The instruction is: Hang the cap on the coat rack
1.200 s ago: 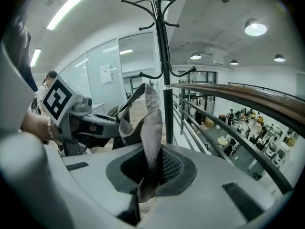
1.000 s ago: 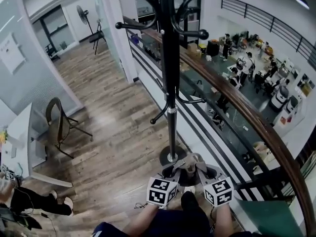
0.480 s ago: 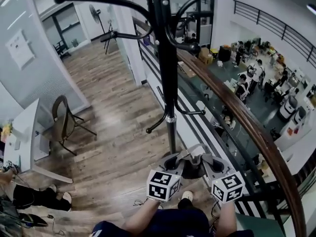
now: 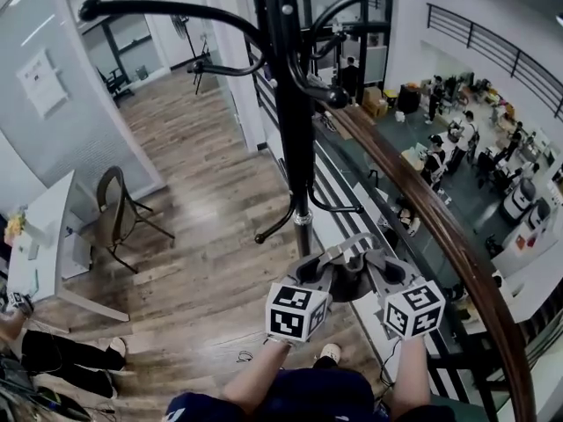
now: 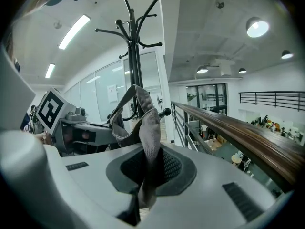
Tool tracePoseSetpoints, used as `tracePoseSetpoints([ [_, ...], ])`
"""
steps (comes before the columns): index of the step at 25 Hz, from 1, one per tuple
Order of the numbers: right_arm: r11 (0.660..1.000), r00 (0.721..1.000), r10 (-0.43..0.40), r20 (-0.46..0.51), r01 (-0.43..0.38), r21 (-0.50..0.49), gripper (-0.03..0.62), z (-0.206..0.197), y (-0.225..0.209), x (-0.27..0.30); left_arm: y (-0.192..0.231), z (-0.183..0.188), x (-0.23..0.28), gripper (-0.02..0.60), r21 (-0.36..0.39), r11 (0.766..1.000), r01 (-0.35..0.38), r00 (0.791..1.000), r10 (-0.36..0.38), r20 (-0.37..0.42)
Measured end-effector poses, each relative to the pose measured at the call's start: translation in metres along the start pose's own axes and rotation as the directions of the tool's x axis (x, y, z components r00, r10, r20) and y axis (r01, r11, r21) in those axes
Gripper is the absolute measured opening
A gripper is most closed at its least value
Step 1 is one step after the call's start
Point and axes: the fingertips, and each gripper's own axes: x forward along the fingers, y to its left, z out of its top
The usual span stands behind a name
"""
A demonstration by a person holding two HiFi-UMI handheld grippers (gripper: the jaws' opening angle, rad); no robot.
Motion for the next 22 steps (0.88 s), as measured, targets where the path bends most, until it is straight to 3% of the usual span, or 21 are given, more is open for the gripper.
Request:
tracePoseSetpoints([
  [11, 0.999, 0.998, 0.036, -0.043, -0.035, 0.019, 0.029, 0.021, -0.036, 0.033, 0.011, 0.023, 0.031, 0.044, -0.038, 0.999, -0.038, 0.999, 0.038, 0.009],
  [22, 0.997, 0.989, 0.075, -0.127, -0.075, 0.006, 0.029, 0.012, -0.057, 0.068, 0.029, 0.014, 0.058, 0.044, -0.080, 0.991, -0.108, 0.994, 0.106, -0.031],
])
